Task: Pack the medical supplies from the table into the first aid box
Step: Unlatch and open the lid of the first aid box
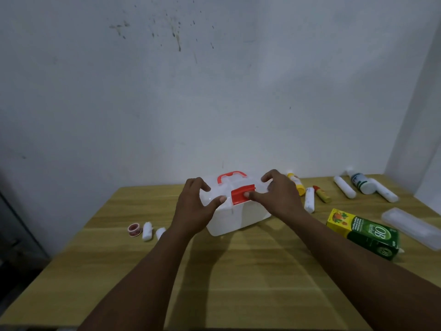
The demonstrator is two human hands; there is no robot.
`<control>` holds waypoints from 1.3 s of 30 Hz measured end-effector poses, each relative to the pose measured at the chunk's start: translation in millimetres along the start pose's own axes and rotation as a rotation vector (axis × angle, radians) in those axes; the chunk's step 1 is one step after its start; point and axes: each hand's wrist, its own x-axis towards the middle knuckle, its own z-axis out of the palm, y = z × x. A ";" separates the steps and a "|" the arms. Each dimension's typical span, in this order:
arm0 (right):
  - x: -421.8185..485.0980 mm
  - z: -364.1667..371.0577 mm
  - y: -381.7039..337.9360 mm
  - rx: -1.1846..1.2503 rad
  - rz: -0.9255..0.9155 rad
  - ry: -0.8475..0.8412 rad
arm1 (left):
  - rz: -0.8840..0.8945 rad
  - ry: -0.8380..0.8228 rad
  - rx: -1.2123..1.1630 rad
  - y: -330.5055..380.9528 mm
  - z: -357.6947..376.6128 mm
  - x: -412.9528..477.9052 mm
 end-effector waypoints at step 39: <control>-13.0 2.6 55.3 -0.172 -0.301 -0.067 | -0.183 0.092 -0.207 3.3 15.1 -12.6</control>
